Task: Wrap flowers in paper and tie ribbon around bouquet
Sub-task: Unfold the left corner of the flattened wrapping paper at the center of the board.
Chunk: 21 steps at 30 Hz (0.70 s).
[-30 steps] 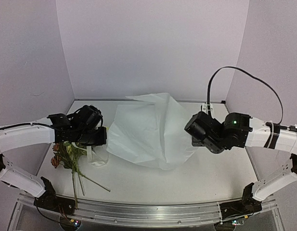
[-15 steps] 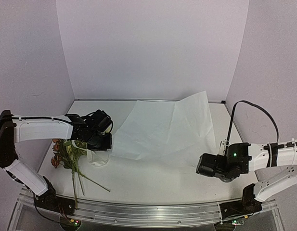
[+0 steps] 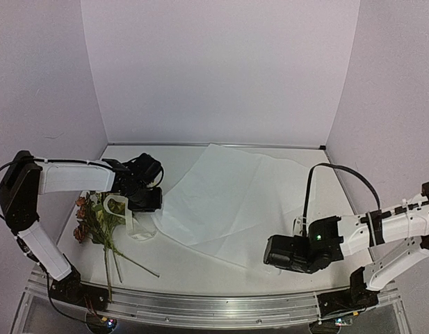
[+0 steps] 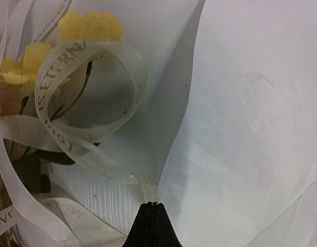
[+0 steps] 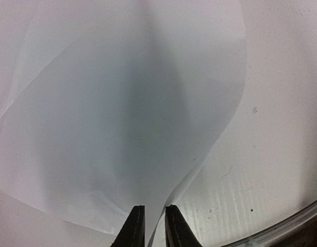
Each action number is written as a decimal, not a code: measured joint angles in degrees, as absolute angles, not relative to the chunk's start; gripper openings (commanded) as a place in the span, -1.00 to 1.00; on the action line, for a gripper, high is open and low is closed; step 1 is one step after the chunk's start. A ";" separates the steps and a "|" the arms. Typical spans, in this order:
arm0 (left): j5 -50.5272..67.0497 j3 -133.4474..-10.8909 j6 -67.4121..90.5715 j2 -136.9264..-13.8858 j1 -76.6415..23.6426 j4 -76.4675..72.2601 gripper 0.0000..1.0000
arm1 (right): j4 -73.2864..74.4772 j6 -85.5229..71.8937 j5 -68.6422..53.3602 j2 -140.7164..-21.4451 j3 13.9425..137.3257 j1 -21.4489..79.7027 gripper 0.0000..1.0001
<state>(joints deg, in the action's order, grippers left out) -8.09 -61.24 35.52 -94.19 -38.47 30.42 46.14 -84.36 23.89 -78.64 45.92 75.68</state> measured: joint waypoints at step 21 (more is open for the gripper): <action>-4.63 -79.19 23.55 -108.73 -30.97 29.69 -0.96 | 42.11 -64.12 16.28 -79.55 56.86 74.48 0.92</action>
